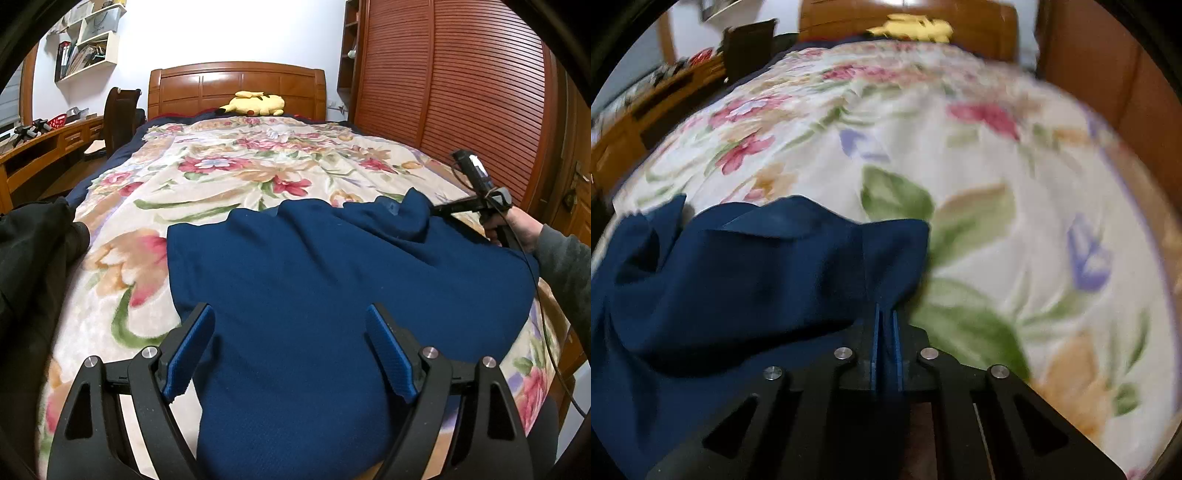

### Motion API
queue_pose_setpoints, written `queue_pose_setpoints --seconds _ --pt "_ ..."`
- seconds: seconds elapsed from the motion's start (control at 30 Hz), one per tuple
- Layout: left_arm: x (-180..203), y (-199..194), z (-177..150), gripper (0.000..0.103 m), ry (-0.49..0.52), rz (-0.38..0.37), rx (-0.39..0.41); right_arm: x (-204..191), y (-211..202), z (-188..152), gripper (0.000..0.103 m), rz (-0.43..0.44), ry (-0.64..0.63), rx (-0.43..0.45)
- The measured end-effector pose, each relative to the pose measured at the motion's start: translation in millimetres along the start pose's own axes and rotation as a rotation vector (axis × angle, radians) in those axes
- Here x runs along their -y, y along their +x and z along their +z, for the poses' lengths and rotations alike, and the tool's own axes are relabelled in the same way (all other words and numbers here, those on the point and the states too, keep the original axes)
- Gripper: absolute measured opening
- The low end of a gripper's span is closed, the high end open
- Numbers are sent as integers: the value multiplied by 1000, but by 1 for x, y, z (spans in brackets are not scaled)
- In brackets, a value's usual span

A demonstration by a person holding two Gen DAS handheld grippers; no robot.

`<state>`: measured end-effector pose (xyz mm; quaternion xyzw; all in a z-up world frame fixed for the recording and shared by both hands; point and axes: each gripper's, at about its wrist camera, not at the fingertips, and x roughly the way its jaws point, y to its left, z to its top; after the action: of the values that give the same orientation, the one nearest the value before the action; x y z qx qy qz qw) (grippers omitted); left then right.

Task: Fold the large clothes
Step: 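Open the right tool and withdraw it from the folded jacket, then grasp the edge of the folded navy jacket with the right tool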

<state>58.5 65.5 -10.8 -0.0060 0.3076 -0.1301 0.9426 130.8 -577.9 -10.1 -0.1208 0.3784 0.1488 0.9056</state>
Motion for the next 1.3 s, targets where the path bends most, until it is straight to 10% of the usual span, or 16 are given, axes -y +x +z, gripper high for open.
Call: queue_pose_setpoints --seconds 0.23,0.47,0.8,0.9,1.3 --pt "2 2 -1 84 4 2 -10 11 -66 11 3 -148 48 254" --pt "2 -1 -1 84 1 -4 -7 50 -6 -8 4 -280 132 -42" --pt "2 0 0 84 3 -4 -9 -1 -33 12 26 -112 5 79" --pt "4 -1 0 84 8 -6 -11 -29 -39 14 47 -27 -66 72" --pt "5 -1 0 84 7 -5 -13 -90 0 -2 48 80 -240 -58"
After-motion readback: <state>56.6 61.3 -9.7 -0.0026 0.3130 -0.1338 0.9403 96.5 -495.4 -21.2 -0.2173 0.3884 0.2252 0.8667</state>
